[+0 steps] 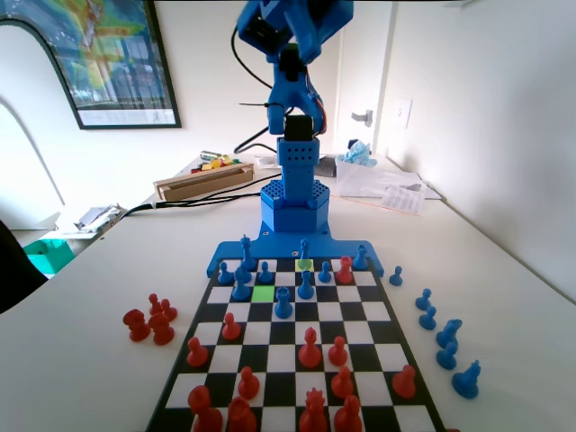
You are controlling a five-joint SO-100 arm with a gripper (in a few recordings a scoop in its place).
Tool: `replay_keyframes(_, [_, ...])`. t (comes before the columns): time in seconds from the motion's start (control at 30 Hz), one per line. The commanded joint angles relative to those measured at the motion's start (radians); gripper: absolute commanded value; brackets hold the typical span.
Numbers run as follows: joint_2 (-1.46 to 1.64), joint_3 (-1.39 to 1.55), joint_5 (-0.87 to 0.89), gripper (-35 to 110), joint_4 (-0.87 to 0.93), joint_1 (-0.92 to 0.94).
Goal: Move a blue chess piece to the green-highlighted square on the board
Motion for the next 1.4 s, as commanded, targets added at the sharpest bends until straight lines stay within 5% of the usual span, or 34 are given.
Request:
replay_keyframes(0.0, [-0.063,-0.031,-0.204,1,0.066,0.043])
replay_keyframes(0.5, [-0.296,0.115,-0.345,1,-0.021,0.043])
replay_keyframes(1.37, [-0.426,0.528,-0.236,9,-0.459,-0.005])
